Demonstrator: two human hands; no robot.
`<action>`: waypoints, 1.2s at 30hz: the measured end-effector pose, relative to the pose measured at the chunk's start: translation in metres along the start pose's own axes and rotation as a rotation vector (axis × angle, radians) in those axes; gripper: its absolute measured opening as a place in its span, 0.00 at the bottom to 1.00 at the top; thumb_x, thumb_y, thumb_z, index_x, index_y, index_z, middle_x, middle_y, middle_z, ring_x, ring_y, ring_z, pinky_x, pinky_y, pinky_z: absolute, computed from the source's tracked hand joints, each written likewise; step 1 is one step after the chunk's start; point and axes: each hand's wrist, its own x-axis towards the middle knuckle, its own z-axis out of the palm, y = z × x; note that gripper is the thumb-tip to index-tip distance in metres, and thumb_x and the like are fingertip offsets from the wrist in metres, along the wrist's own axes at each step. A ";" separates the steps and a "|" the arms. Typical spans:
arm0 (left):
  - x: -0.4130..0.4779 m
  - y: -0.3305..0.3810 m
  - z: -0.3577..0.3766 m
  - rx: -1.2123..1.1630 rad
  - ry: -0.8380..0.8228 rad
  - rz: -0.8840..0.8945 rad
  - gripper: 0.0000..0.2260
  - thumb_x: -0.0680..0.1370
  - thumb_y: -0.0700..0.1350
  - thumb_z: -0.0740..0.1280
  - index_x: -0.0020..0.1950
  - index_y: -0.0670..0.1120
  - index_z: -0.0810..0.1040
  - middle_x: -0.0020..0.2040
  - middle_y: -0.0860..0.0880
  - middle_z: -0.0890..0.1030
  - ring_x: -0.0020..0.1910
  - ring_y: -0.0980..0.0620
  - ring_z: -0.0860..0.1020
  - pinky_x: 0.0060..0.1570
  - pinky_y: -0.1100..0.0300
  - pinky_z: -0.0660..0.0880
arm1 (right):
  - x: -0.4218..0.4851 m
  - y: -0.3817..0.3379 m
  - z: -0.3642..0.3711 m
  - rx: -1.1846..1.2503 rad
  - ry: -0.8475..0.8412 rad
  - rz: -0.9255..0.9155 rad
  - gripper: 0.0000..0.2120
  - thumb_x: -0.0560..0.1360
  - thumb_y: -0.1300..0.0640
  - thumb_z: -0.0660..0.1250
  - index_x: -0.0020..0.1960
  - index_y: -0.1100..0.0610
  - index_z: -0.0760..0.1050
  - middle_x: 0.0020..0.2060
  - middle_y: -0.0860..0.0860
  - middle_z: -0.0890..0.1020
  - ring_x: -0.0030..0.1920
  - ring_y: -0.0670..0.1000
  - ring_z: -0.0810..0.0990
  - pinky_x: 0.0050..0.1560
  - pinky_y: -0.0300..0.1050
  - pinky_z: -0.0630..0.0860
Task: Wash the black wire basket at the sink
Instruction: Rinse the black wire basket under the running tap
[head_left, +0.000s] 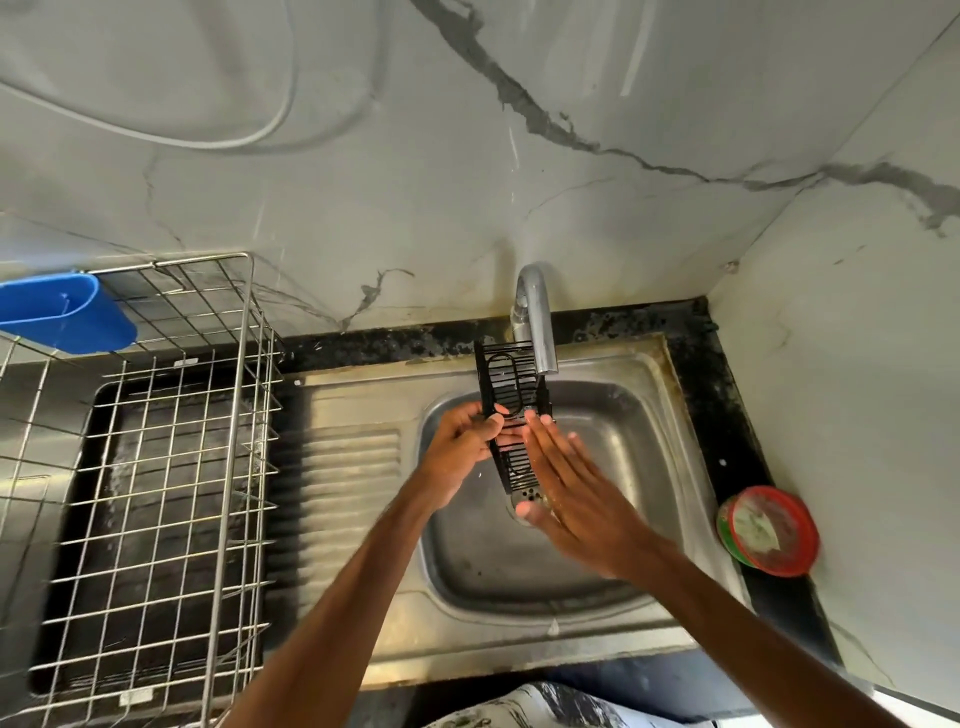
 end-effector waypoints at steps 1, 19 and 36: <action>-0.001 0.001 0.002 -0.020 -0.003 -0.004 0.09 0.84 0.34 0.61 0.58 0.43 0.80 0.49 0.48 0.88 0.50 0.50 0.87 0.51 0.56 0.83 | 0.005 0.002 -0.002 0.003 0.019 0.015 0.38 0.82 0.34 0.36 0.83 0.58 0.40 0.82 0.53 0.39 0.82 0.51 0.38 0.81 0.58 0.44; -0.028 -0.012 -0.043 -0.395 -0.159 -0.080 0.09 0.81 0.37 0.61 0.59 0.39 0.76 0.58 0.36 0.85 0.59 0.41 0.84 0.59 0.52 0.81 | 0.061 0.042 -0.024 0.779 0.008 0.271 0.43 0.69 0.62 0.80 0.77 0.46 0.64 0.75 0.49 0.69 0.72 0.44 0.65 0.69 0.45 0.67; 0.044 0.025 -0.029 0.273 0.035 -0.275 0.17 0.76 0.46 0.78 0.58 0.37 0.83 0.49 0.39 0.87 0.44 0.43 0.88 0.48 0.43 0.85 | 0.058 0.058 -0.018 0.355 -0.027 0.291 0.44 0.68 0.72 0.73 0.77 0.44 0.65 0.61 0.46 0.70 0.62 0.47 0.71 0.53 0.37 0.75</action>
